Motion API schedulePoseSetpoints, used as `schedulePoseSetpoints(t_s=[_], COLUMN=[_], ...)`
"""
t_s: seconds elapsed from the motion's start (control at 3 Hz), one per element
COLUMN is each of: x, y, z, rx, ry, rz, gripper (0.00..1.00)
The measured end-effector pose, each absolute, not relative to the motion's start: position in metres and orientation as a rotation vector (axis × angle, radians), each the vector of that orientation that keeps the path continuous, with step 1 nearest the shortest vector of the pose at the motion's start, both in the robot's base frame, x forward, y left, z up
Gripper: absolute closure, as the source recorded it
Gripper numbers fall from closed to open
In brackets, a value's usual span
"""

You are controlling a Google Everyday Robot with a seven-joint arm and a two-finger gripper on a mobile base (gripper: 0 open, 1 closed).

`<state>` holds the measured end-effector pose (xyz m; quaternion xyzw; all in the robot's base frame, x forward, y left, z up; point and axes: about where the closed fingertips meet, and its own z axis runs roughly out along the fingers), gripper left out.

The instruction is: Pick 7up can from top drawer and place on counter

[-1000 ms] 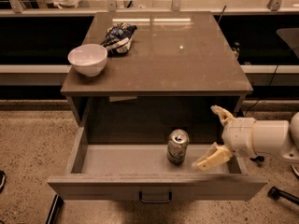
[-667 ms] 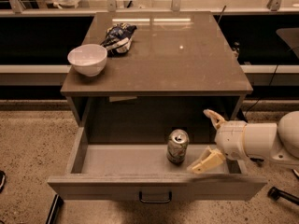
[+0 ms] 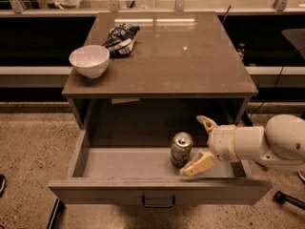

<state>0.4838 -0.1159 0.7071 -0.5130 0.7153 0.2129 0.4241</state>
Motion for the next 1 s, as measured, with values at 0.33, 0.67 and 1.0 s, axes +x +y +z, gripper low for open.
schedulePoseSetpoints(t_s=[0.33, 0.67, 1.0], x=[0.494, 0.502, 0.506], y=[-0.108, -0.097, -0.084], z=[0.698, 0.689, 0.687], rx=[-1.225, -1.183, -1.186], ry=[1.799, 1.799, 1.729], rz=[0.614, 0.689, 0.755], gripper=[0.00, 0.06, 0.20])
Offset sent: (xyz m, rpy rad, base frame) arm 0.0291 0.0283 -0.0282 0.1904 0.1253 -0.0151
